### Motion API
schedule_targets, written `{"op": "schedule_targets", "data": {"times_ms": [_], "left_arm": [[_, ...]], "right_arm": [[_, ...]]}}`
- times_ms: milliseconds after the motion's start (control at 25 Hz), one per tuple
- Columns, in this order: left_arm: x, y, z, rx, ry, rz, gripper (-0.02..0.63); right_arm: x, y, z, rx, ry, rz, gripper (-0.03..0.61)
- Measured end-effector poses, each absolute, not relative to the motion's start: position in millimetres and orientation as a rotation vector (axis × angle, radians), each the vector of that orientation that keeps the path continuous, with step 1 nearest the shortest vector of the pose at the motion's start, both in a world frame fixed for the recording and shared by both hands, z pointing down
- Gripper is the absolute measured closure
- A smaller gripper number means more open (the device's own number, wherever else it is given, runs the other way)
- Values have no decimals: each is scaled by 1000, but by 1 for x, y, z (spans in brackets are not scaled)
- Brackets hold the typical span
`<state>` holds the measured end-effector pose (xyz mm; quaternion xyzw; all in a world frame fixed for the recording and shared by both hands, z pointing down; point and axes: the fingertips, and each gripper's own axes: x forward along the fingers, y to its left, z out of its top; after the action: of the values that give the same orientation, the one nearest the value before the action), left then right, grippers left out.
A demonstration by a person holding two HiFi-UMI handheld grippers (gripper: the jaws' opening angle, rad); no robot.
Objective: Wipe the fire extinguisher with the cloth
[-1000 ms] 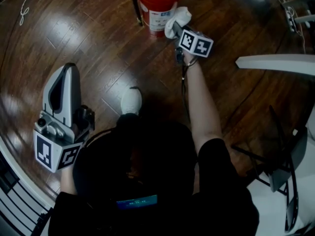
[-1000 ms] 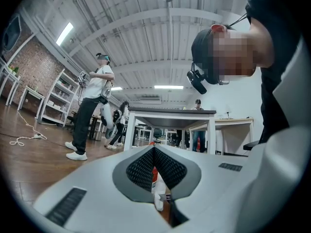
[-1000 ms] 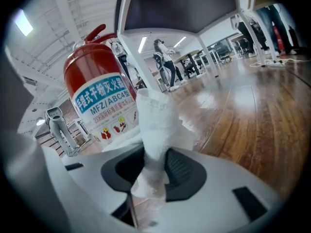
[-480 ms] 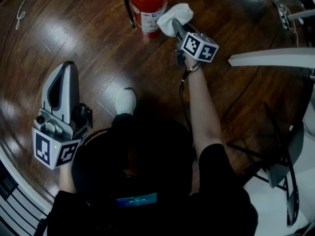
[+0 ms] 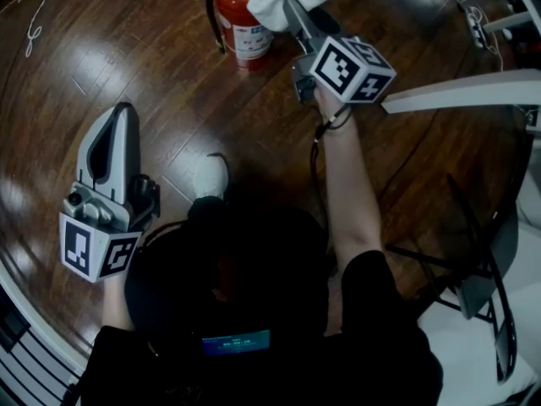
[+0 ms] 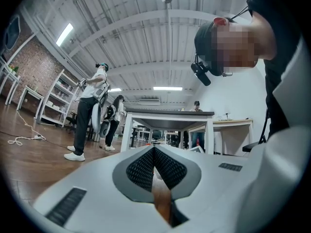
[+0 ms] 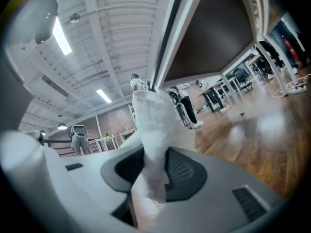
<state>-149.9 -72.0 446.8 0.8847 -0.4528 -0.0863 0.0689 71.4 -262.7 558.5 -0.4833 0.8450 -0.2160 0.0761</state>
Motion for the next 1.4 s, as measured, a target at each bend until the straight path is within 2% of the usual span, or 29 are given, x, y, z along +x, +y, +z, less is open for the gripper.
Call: {"op": "schedule_targets", "data": {"times_ms": [240,480,800,1400], "left_arm": [[-153,-71,446,2657,-1376,-267,611],[-156,-73,448,2652,-1378,-264,611],[-157,-74,449,2651,-1374,-264,611],[-168,-69,453,2648,-1378,-262,611]], "right_arm": [[44,-262,510,-1357,2558,-561,439],[24,-271,530,-1376,2595,-586,439],[20,-257,583,-1416,2624,-656,439],[-5,-247,777,-1570,2745,-1111,437]]}}
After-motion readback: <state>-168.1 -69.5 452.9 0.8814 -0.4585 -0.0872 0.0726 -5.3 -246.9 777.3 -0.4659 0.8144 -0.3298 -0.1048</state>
